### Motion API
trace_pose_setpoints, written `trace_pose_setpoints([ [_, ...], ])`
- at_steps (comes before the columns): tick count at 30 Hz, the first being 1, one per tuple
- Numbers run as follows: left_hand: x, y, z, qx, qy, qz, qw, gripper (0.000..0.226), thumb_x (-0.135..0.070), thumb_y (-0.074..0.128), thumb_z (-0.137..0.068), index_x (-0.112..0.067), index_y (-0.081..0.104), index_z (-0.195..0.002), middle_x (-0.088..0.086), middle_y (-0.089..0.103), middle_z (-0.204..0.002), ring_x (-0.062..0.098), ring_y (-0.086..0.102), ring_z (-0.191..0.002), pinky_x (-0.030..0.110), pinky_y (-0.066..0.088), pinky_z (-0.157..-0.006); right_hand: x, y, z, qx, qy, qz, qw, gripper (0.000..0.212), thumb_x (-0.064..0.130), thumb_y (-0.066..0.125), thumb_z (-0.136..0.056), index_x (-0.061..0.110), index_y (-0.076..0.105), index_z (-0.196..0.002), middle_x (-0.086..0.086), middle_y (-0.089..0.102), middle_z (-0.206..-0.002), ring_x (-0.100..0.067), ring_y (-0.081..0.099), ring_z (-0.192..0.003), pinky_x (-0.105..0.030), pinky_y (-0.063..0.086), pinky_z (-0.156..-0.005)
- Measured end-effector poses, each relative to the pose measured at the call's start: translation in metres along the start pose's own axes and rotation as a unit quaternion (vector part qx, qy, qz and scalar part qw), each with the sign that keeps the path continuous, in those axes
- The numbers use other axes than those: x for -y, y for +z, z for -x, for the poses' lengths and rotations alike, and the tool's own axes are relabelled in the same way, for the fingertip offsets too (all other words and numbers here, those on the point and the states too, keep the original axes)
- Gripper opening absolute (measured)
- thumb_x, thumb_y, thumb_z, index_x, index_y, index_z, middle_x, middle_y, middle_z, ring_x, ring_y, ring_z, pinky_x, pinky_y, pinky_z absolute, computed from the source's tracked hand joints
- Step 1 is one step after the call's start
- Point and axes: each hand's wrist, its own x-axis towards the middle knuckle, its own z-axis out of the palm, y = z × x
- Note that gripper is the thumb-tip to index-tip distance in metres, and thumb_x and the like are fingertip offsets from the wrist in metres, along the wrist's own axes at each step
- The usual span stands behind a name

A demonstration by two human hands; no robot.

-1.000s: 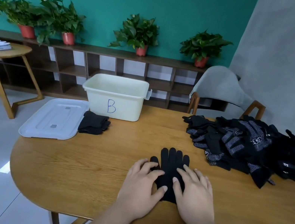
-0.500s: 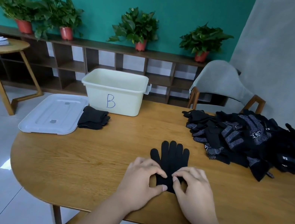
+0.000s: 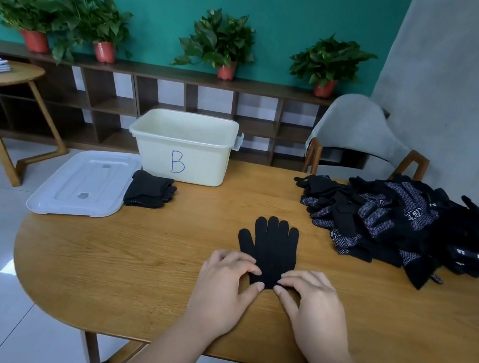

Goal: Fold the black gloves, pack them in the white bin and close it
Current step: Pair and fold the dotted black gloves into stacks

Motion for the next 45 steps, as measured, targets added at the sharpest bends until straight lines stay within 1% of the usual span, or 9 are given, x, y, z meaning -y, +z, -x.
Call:
trace_pose_setpoints([
  [4, 0.001, 0.0, 0.0, 0.004, 0.008, 0.011, 1.0, 0.041, -0.062, 0.073, -0.087, -0.043, 0.071, -0.124, -0.032, 0.054, -0.138, 0.001, 0.033, -0.134, 0.029, 0.03, -0.111, 0.003, -0.004, 0.0, -0.014, 0.005, -0.002, 1.0, 0.01, 0.033, 0.077, -0.092, 0.025, 0.078, -0.097, 0.021, 0.068, -0.1, -0.005, 0.058, -0.103, -0.03, 0.054, -0.084],
  [12, 0.005, 0.0, 0.0, -0.039, -0.01, 0.063, 0.997, 0.019, -0.038, 0.072, -0.098, -0.038, 0.075, -0.117, -0.026, 0.061, -0.127, 0.004, 0.042, -0.129, 0.036, 0.041, -0.111, 0.008, -0.014, -0.002, 0.014, 0.016, -0.064, 0.998, 0.031, 0.053, 0.078, -0.087, 0.037, 0.072, -0.113, 0.029, 0.062, -0.12, 0.003, 0.052, -0.12, -0.019, 0.046, -0.093],
  [15, 0.005, -0.001, 0.0, -0.039, -0.01, 0.114, 0.993, 0.019, -0.039, 0.071, -0.099, -0.038, 0.074, -0.117, -0.029, 0.062, -0.124, 0.002, 0.043, -0.13, 0.036, 0.042, -0.111, 0.005, -0.012, -0.004, 0.039, 0.029, -0.056, 0.997, 0.04, 0.042, 0.083, -0.086, 0.036, 0.071, -0.123, 0.027, 0.061, -0.131, 0.003, 0.049, -0.127, -0.028, 0.05, -0.101],
  [17, 0.004, -0.003, 0.0, -0.044, -0.02, 0.141, 0.989, 0.02, -0.042, 0.071, -0.098, -0.04, 0.072, -0.118, -0.031, 0.062, -0.122, 0.002, 0.044, -0.132, 0.035, 0.042, -0.111, 0.005, -0.013, -0.005, 0.023, 0.029, -0.055, 0.998, 0.027, 0.029, 0.082, -0.089, 0.032, 0.075, -0.115, 0.025, 0.065, -0.12, 0.002, 0.055, -0.119, -0.031, 0.054, -0.099],
  [24, 0.001, -0.005, 0.002, -0.042, -0.07, 0.154, 0.985, 0.035, -0.044, 0.074, -0.096, -0.045, 0.064, -0.13, -0.03, 0.066, -0.114, -0.004, 0.055, -0.121, 0.032, 0.047, -0.107, 0.018, -0.027, -0.001, -0.029, 0.085, -0.15, 0.985, 0.019, 0.028, 0.077, -0.094, 0.039, 0.064, -0.102, 0.03, 0.066, -0.089, 0.009, 0.064, -0.084, -0.002, 0.042, -0.076],
  [30, 0.0, -0.005, 0.004, -0.032, -0.066, 0.137, 0.988, 0.036, -0.038, 0.071, -0.099, -0.047, 0.062, -0.133, -0.028, 0.068, -0.11, -0.009, 0.057, -0.114, 0.022, 0.048, -0.1, 0.01, -0.022, -0.003, -0.049, 0.163, -0.192, 0.967, 0.008, 0.029, 0.076, -0.094, 0.029, 0.074, -0.102, 0.015, 0.071, -0.078, -0.008, 0.067, -0.078, -0.015, 0.052, -0.07],
  [32, -0.001, -0.006, 0.005, -0.021, -0.053, 0.119, 0.991, 0.038, -0.04, 0.068, -0.101, -0.05, 0.058, -0.137, -0.031, 0.067, -0.115, -0.016, 0.049, -0.118, 0.016, 0.041, -0.099, 0.009, -0.02, -0.004, -0.06, 0.182, -0.175, 0.966, 0.009, 0.025, 0.078, -0.094, 0.03, 0.073, -0.101, 0.016, 0.07, -0.075, -0.006, 0.066, -0.076, -0.009, 0.048, -0.074],
  [38, -0.003, -0.003, 0.005, 0.018, 0.027, 0.027, 0.999, 0.042, -0.046, 0.059, -0.102, -0.045, 0.056, -0.144, -0.028, 0.061, -0.125, -0.007, 0.047, -0.124, 0.031, 0.039, -0.112, -0.001, -0.013, -0.011, -0.077, 0.258, -0.086, 0.959, 0.027, 0.034, 0.08, -0.091, 0.023, 0.072, -0.115, 0.015, 0.064, -0.077, -0.013, 0.057, -0.09, -0.011, 0.033, -0.068],
  [45, -0.009, -0.003, 0.007, 0.043, 0.081, -0.041, 0.995, 0.054, -0.057, 0.044, -0.106, -0.038, 0.047, -0.156, -0.022, 0.034, -0.158, 0.0, 0.03, -0.146, 0.031, 0.031, -0.122, 0.002, -0.008, -0.009, -0.072, 0.253, 0.023, 0.965, 0.05, 0.038, 0.077, -0.092, 0.025, 0.062, -0.137, -0.001, 0.057, -0.111, -0.025, 0.049, -0.103, -0.044, 0.049, -0.085],
])
